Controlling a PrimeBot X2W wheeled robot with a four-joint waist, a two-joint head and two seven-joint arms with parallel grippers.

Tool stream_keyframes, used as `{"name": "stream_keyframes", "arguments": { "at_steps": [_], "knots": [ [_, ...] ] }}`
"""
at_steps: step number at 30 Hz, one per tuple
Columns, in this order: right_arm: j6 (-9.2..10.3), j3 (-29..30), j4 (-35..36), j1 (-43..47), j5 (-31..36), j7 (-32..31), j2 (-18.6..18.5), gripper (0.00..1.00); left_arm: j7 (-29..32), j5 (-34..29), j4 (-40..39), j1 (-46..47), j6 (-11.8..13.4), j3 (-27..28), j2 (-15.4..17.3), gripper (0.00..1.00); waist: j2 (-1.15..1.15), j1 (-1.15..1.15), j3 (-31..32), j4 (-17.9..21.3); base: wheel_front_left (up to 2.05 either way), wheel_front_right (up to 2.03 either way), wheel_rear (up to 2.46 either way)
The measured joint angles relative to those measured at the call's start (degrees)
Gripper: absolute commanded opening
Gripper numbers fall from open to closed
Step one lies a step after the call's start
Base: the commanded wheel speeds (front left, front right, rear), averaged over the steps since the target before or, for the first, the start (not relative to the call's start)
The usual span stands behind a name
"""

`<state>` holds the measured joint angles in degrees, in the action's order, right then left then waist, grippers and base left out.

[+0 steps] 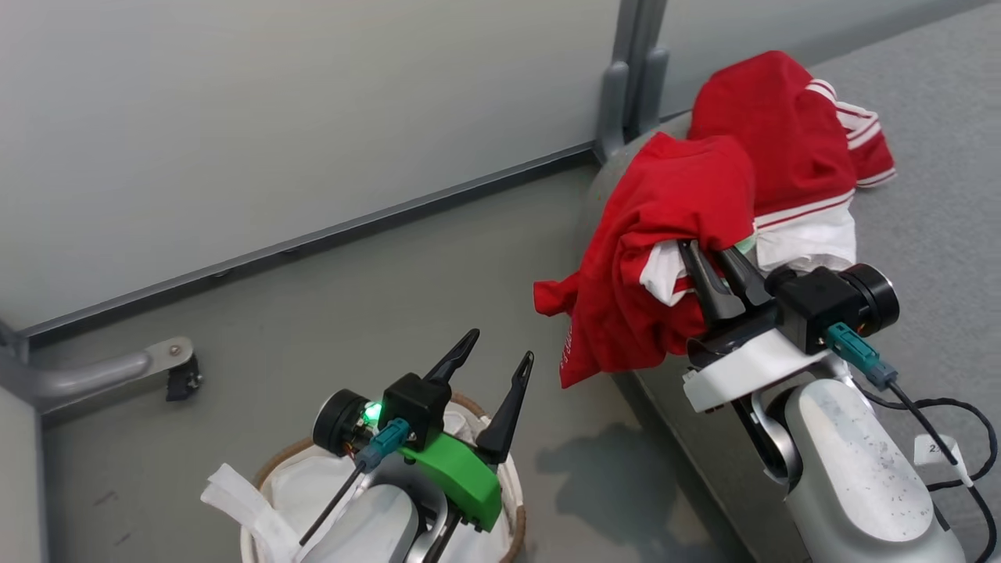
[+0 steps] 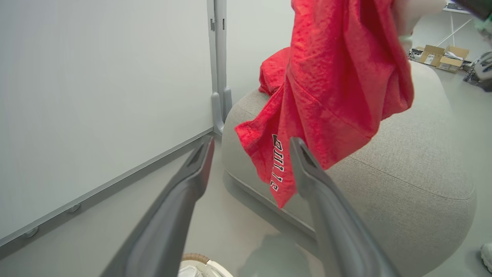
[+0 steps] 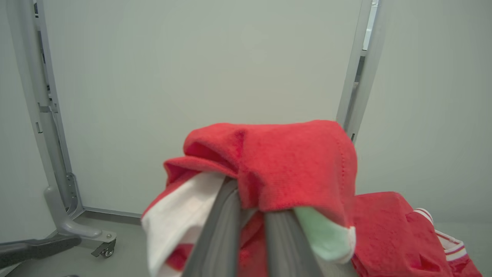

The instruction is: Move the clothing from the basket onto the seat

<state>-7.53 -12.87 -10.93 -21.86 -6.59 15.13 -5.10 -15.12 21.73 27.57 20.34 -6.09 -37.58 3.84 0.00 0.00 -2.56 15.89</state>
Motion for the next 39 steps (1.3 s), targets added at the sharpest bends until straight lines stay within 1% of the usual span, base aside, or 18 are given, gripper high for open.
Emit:
{"name": "stream_keyframes", "arguments": {
  "at_steps": [7, 11, 17, 20, 22, 26, 30, 35, 39],
  "knots": [
    [0.00, 1.63, -0.20, -0.21, 0.22, 0.01, -0.11, 0.00, 0.00, -1.57, 0.37, 1.19, -0.74, 0.09, -0.64, 1.00, 0.00, 0.00, -2.10, 6.60, 0.00, 0.00, 0.00],
    [0.00, 3.34, -0.76, -0.26, 0.65, 0.01, -0.03, 0.00, 0.00, -2.24, 0.55, 2.18, -0.97, -0.18, -0.76, 1.00, 0.00, 0.00, -3.82, 9.66, 0.00, 0.00, 0.00],
    [0.00, 5.99, -1.70, -2.97, 0.69, 0.00, 0.07, 0.00, 0.00, -3.66, 0.52, 3.89, -1.10, -0.69, -0.80, 1.00, 0.00, 0.00, -7.58, 11.64, 0.00, 0.00, 0.00],
    [0.00, 7.68, -2.21, -6.31, 1.11, 0.00, -0.75, 0.00, 0.00, -3.91, 0.67, 4.71, -1.21, -1.10, -0.64, 1.00, 0.00, 0.00, -9.51, 11.84, 0.00, 0.00, 0.00],
    [0.00, 9.12, -2.48, -9.26, 1.60, 0.01, -2.00, 0.00, 0.00, -4.30, 0.67, 5.54, -1.21, -1.46, -0.29, 1.00, 0.00, 0.00, -10.79, 11.72, 0.00, 0.00, 0.00],
    [0.00, 13.00, -3.71, -16.41, 2.90, 0.00, -5.91, 0.00, 0.00, -4.91, 0.54, 7.48, -1.23, -1.99, 0.75, 1.00, 0.00, 0.00, -13.56, 10.80, 0.00, 0.00, 0.00],
    [0.00, 16.40, -5.47, -24.48, 3.63, 0.00, -11.31, 0.00, 0.00, -5.93, 0.41, 9.53, -1.23, -2.87, 1.78, 1.00, 0.00, 0.00, -16.52, 9.25, 0.00, 0.00, 0.00],
    [0.00, 20.58, -10.09, -32.93, 4.76, 0.01, -17.74, 0.00, 0.00, -7.02, 0.03, 11.85, -1.24, -4.16, 2.49, 1.00, 0.00, 0.00, -20.38, 6.95, 0.00, 0.00, 0.00],
    [0.00, 24.87, -14.99, -36.23, 5.94, 0.01, -21.57, 0.00, 0.36, -7.70, -0.75, 13.29, -1.30, -5.21, 2.92, 1.00, 0.00, 0.01, -23.19, 5.12, 0.00, 0.00, 0.00]
  ]
}}
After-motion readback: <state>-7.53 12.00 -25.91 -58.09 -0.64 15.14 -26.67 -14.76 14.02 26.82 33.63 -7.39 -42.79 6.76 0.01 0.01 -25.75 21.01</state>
